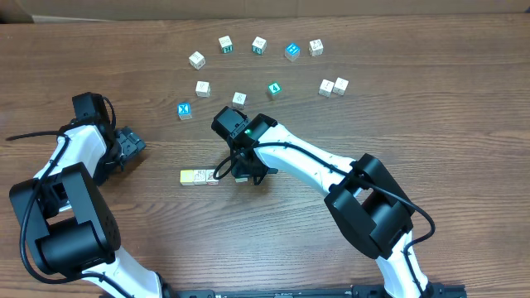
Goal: Form a horizontal line
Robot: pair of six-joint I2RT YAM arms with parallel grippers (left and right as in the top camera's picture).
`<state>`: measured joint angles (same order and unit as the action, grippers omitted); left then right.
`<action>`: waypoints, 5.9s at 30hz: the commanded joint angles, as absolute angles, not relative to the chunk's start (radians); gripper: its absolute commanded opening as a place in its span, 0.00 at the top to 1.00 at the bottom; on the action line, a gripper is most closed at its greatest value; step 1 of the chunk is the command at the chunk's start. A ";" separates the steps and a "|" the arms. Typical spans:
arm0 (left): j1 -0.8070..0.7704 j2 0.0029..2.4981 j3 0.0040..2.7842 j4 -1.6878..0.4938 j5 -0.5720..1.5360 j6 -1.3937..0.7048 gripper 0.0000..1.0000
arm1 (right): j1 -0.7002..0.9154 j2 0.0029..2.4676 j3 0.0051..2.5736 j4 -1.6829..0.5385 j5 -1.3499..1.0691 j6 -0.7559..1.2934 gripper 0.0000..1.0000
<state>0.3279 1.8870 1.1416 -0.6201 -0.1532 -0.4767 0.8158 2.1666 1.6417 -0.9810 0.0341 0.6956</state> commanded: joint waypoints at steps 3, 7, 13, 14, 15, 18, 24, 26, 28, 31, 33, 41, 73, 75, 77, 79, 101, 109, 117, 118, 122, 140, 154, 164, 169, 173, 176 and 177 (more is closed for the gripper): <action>0.321 1.905 1.135 -0.627 -0.159 -0.479 0.01 | 0.812 2.138 1.635 -0.975 0.051 0.702 0.95; 0.321 1.905 1.135 -0.627 -0.159 -0.479 0.00 | 0.812 2.138 1.635 -0.979 0.051 0.702 0.95; 0.321 1.905 1.135 -0.627 -0.159 -0.479 0.01 | 0.812 2.138 1.635 -0.981 0.074 0.703 0.95; 0.321 1.905 1.135 -0.627 -0.159 -0.479 0.00 | 0.812 2.138 1.635 -0.982 0.076 0.703 0.95; 0.321 1.905 1.135 -0.627 -0.159 -0.479 0.01 | 0.812 2.138 1.635 -0.982 0.077 0.703 0.95; 0.321 1.905 1.135 -0.627 -0.159 -0.479 0.00 | 0.812 2.138 1.635 -0.982 0.076 0.703 0.95; 0.321 1.905 1.135 -0.627 -0.159 -0.479 0.00 | 0.812 2.138 1.634 -0.985 0.077 0.703 0.95; 0.321 1.905 1.135 -0.627 -0.159 -0.479 0.00 | 0.812 2.138 1.634 -0.986 0.078 0.703 0.95; 0.321 1.905 1.135 -0.627 -0.159 -0.479 0.00 | 0.812 2.138 1.634 -0.986 0.078 0.703 0.95; 0.321 1.905 1.135 -0.627 -0.159 -0.479 0.01 | 0.811 2.138 1.634 -0.994 0.102 0.703 0.95; 0.320 1.905 1.135 -0.627 -0.159 -0.479 0.00 | 0.811 2.138 1.634 -1.002 0.117 0.703 0.94; 0.320 1.905 1.135 -0.626 -0.159 -0.479 0.01 | 0.812 2.138 1.634 -1.004 0.119 0.703 0.95; 0.320 1.905 1.135 -0.627 -0.159 -0.479 0.00 | 0.812 2.138 1.634 -1.005 0.119 0.703 0.92; 0.320 1.905 1.135 -0.627 -0.159 -0.479 0.00 | 0.812 2.138 1.634 -1.005 0.119 0.703 0.92; 0.320 1.905 1.135 -0.627 -0.159 -0.479 0.00 | 0.812 2.138 1.634 -1.005 0.119 0.703 0.92; 0.320 1.905 1.135 -0.627 -0.159 -0.479 0.00 | 0.812 2.138 1.634 -1.005 0.119 0.703 0.92; 0.320 1.905 1.135 -0.627 -0.159 -0.479 0.01 | 0.802 2.138 1.634 -1.025 0.152 0.703 0.92; 0.320 1.905 1.135 -0.627 -0.159 -0.479 0.01 | 0.802 2.138 1.634 -1.025 0.152 0.703 0.92; 0.320 1.905 1.135 -0.627 -0.159 -0.479 0.00 | 0.802 2.138 1.634 -1.027 0.153 0.703 0.92; 0.320 1.905 1.135 -0.627 -0.159 -0.479 0.00 | 0.802 2.138 1.634 -1.027 0.153 0.703 0.92; 0.320 1.905 1.135 -0.627 -0.159 -0.479 0.00 | 0.802 2.138 1.634 -1.027 0.153 0.703 0.92; 0.320 1.905 1.135 -0.627 -0.159 -0.479 0.00 | 0.768 2.138 1.634 -1.032 0.099 0.702 0.92; 0.320 1.905 1.135 -0.627 -0.159 -0.479 0.00 | 0.758 2.138 1.634 -1.035 0.080 0.699 0.92; 0.320 1.905 1.135 -0.627 -0.159 -0.479 0.00 | 0.758 2.138 1.634 -1.034 0.080 0.699 0.92; 0.320 1.905 1.135 -0.627 -0.159 -0.479 0.01 | 0.758 2.138 1.634 -1.034 0.080 0.699 0.91; 0.320 1.905 1.135 -0.627 -0.159 -0.479 0.00 | 0.758 2.138 1.634 -1.034 0.080 0.699 0.91; 0.320 1.905 1.135 -0.627 -0.159 -0.479 0.00 | 0.758 2.138 1.634 -1.034 0.080 0.699 0.91; 0.320 1.905 1.135 -0.627 -0.159 -0.479 0.01 | 0.758 2.138 1.634 -1.034 0.080 0.699 0.91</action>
